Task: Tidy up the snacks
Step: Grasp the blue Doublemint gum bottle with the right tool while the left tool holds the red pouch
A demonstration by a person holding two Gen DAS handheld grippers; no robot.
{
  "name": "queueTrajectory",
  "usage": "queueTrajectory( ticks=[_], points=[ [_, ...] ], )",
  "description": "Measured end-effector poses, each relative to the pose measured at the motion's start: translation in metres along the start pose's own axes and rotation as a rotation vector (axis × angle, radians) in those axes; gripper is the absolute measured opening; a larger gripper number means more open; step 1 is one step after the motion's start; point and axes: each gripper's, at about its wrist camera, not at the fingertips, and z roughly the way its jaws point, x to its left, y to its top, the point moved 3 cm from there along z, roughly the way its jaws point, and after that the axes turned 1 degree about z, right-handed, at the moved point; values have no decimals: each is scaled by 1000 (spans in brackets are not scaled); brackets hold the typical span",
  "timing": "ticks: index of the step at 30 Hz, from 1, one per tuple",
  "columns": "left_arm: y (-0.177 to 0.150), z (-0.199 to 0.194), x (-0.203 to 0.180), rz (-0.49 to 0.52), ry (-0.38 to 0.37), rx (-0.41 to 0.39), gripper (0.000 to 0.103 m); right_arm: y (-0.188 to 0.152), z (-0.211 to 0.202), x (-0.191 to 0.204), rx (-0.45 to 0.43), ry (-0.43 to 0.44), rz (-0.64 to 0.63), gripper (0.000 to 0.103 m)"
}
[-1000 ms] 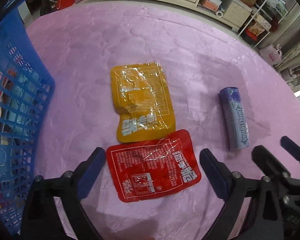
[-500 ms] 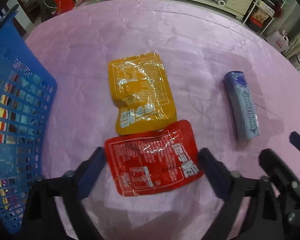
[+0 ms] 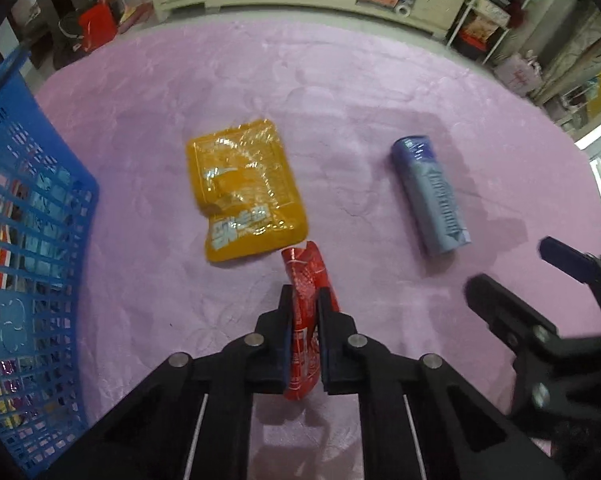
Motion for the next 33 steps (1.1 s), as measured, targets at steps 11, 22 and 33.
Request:
queueTrajectory(
  ticks=[11, 22, 33],
  points=[
    [5, -39, 4, 62, 35, -154, 9, 14, 3, 15, -53, 73, 1, 103],
    [10, -26, 27, 63, -15, -205, 9, 27, 18, 18, -71, 116, 26, 82],
    [4, -23, 21, 104, 3, -231, 9, 25, 28, 30, -122, 28, -49, 62]
  ],
)
